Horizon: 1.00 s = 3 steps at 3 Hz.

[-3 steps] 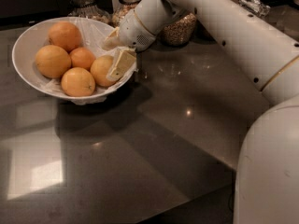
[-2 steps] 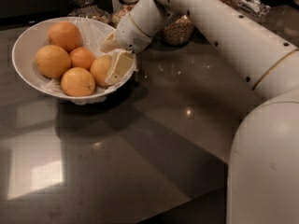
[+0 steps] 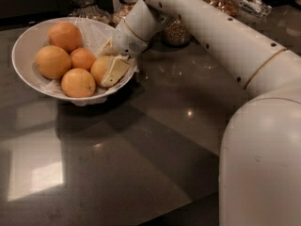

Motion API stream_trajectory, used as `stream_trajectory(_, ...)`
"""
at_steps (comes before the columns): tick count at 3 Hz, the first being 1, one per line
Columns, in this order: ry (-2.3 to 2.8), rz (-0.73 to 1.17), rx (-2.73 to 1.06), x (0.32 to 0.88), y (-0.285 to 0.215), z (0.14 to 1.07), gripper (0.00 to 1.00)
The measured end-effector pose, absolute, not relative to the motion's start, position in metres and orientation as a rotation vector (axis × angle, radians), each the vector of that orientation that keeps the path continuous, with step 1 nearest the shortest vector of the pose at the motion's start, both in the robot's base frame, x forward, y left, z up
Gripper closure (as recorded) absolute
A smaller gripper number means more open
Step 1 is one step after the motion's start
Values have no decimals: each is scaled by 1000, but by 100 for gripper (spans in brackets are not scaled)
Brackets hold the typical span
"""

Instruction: Pick orange from white bowl

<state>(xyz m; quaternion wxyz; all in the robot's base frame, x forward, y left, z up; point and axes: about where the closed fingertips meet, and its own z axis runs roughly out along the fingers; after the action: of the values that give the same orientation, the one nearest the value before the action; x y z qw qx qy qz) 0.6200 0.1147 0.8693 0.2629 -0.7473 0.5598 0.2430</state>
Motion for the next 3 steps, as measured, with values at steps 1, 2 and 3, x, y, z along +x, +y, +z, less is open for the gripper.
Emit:
stream_trajectory(1, 1514, 657, -2021, 620, 115, 869, 70)
stream_trajectory(2, 1514, 657, -2021, 620, 115, 869, 93)
stream_trajectory(3, 1492, 657, -2023, 615, 116, 872, 100)
